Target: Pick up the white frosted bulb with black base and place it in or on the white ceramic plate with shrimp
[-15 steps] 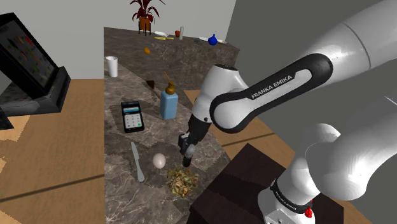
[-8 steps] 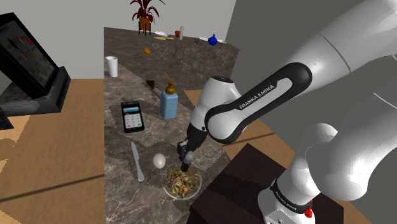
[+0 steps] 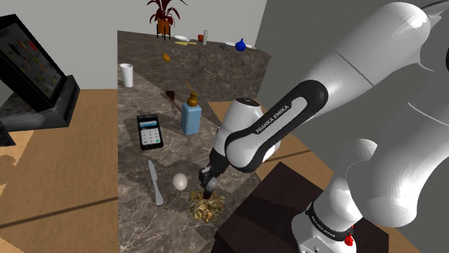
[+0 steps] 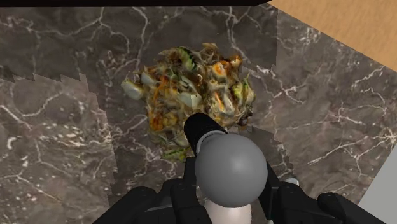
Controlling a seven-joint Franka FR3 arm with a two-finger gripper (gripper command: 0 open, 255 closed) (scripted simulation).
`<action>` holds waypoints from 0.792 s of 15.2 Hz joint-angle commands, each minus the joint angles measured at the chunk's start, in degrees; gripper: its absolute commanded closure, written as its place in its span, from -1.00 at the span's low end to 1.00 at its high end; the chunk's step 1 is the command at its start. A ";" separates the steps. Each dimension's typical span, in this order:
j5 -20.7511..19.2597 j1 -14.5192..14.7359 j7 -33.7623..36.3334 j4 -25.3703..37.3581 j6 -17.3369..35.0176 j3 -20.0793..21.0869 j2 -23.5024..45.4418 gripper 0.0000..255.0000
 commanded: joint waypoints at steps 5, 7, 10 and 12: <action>0.53 0.11 -0.46 0.12 0.52 0.02 0.62 1.00; 0.53 0.11 -0.45 0.12 0.52 0.02 0.62 -1.00; 0.53 0.11 -0.45 0.12 0.52 0.02 0.62 -1.00; 0.53 0.11 -0.46 0.12 0.52 0.02 0.62 -1.00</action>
